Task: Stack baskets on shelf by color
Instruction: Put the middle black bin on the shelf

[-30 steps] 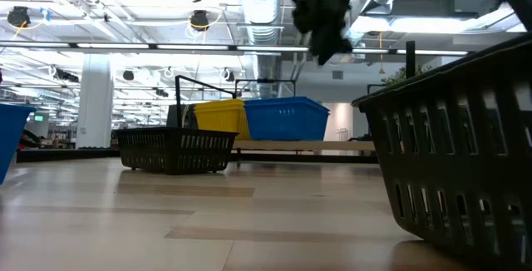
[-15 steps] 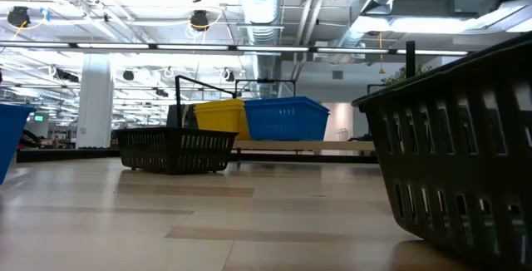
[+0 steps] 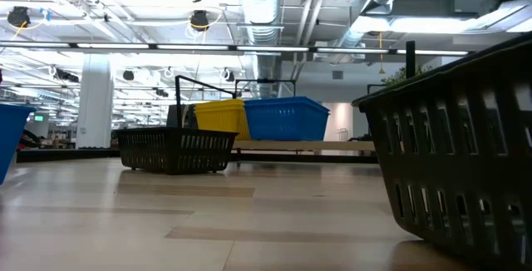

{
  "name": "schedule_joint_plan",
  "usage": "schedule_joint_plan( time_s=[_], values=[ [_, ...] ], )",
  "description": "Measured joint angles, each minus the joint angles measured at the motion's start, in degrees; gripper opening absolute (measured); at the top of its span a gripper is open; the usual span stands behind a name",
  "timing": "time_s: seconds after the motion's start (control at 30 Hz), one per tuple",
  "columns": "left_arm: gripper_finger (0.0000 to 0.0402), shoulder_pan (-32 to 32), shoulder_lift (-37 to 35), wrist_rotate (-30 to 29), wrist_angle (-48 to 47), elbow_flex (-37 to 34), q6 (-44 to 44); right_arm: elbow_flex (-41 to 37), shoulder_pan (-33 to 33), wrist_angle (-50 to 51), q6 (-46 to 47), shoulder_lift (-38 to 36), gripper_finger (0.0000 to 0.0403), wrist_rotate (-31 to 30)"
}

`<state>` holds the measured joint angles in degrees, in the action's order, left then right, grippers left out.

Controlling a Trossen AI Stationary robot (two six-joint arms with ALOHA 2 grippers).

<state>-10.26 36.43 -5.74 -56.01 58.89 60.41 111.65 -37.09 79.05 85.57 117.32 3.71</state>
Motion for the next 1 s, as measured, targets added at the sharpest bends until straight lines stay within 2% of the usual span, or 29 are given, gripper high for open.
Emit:
schedule_joint_plan(
  time_s=[0.13,0.3,0.5,0.63,0.8,0.9,1.0],
  values=[
    [0.0238,0.0,1.5,1.1,0.1,0.0,-1.4,-4.9,-3.3,-4.4,9.9,-0.9,0.0239,0.0],
    [0.0238,0.0,2.8,1.5,0.2,0.0,-2.2,-13.3,-5.4,-11.3,16.6,-2.1,0.0248,1.0],
    [0.0238,0.0,3.1,1.0,0.2,0.0,-2.7,-23.4,-6.7,-19.0,21.0,-4.3,0.0249,1.3],
    [0.0238,0.0,3.1,0.5,0.2,0.0,-2.7,-29.3,-6.9,-28.5,21.9,-5.5,0.0242,1.3],
    [0.0238,0.0,3.1,0.5,0.2,0.0,-2.7,-33.2,-6.9,-35.9,22.6,-5.6,0.0195,1.4],
    [0.0238,0.0,3.1,0.4,0.2,0.0,-2.7,-33.4,-6.2,-35.6,22.6,-5.6,0.0137,1.6],
    [0.0238,0.0,3.1,-0.5,0.2,0.0,-2.7,-33.4,-5.4,-35.6,21.0,-5.6,0.006,2.5]
  ],
)
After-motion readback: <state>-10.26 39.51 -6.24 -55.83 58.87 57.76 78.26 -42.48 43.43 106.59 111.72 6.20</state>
